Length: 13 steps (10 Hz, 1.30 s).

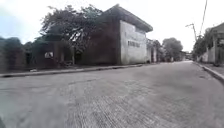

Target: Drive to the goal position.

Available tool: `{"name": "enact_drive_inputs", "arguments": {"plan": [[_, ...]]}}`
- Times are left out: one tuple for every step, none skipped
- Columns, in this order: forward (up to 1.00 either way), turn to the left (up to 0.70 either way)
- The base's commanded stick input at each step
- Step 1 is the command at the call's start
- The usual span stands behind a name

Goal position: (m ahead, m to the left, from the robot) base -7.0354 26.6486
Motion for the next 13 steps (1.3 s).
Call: {"name": "enact_drive_inputs", "arguments": {"plan": [[0.0,0.99],[0.0,0.99],[0.0,0.99],[0.0,0.99],[0.0,0.99],[0.0,0.99],[0.0,0.99],[0.0,0.99],[0.0,0.99],[0.0,0.99],[0.0,0.99],[0.0,0.99],[0.0,0.99]]}}
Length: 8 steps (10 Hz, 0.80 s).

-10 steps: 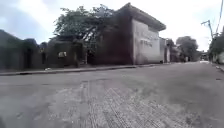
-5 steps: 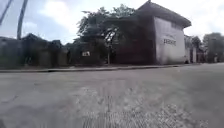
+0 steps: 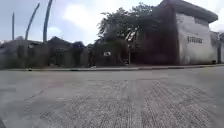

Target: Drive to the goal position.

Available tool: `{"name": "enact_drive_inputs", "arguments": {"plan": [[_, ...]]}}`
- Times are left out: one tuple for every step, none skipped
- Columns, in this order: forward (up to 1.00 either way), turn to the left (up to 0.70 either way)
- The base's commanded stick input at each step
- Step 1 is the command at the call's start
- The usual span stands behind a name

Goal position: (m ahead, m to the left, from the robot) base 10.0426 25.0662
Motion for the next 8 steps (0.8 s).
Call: {"name": "enact_drive_inputs", "arguments": {"plan": [[0.0,0.99],[0.0,0.99],[0.0,0.99],[0.0,0.99],[0.0,0.99],[0.0,0.99],[0.18,0.4],[0.97,0.4]]}}
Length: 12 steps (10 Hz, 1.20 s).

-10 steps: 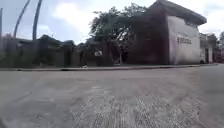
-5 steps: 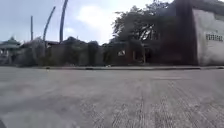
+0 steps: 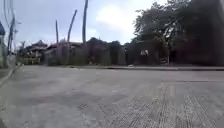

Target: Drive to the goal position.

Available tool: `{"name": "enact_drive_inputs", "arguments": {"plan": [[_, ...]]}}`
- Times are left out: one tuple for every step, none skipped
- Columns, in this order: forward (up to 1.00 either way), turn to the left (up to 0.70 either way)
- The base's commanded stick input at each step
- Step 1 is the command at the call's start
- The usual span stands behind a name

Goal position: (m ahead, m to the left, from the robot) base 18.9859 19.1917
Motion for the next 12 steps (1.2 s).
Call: {"name": "enact_drive_inputs", "arguments": {"plan": [[1.0,0.4],[1.0,0.4],[1.0,0.27],[1.0,0.01],[1.0,0.0],[1.0,0.0],[1.0,0.0],[1.0,0.0],[1.0,0.05],[1.0,0.31],[1.0,0.38],[1.0,0.38]]}}
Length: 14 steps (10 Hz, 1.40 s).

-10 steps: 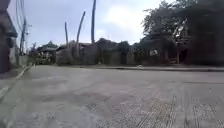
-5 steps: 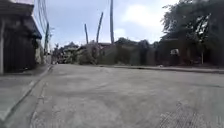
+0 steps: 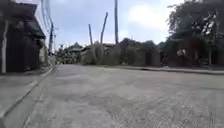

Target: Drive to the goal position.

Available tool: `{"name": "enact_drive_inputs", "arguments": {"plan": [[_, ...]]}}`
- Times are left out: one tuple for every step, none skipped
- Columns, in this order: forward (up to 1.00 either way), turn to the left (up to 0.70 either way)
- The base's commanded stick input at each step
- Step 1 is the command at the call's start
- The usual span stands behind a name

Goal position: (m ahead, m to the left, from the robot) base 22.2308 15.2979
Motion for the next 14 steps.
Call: {"name": "enact_drive_inputs", "arguments": {"plan": [[1.0,0.38],[1.0,0.38],[1.0,0.38],[1.0,0.38],[1.0,0.38],[1.0,0.38],[1.0,-0.01],[1.0,0.0],[1.0,0.0],[1.0,0.0],[1.0,0.0],[1.0,0.0],[1.0,0.0],[1.0,0.0]]}}
